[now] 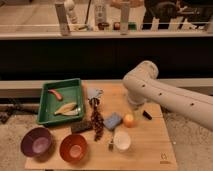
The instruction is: Place pepper in red bowl
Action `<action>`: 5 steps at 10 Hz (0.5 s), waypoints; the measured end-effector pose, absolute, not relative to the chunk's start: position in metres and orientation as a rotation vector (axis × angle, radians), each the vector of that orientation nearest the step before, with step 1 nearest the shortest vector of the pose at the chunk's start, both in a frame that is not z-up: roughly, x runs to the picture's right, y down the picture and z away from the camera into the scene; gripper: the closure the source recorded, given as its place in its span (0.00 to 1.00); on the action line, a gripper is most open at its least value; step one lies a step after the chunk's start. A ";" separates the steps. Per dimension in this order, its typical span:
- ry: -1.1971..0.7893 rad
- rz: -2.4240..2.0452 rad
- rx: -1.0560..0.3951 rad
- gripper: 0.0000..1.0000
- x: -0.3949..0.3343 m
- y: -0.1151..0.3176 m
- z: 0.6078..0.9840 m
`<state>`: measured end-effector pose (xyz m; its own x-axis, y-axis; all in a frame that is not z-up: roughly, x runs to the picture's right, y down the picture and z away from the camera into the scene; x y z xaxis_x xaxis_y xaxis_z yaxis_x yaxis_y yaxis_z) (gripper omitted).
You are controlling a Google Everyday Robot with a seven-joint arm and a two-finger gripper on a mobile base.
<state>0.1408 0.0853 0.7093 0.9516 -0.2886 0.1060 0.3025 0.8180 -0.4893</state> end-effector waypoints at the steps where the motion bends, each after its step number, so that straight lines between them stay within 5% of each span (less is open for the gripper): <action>1: -0.029 -0.328 -0.526 0.20 0.140 0.085 0.711; 5: -0.041 -0.372 -0.527 0.20 0.124 0.081 0.719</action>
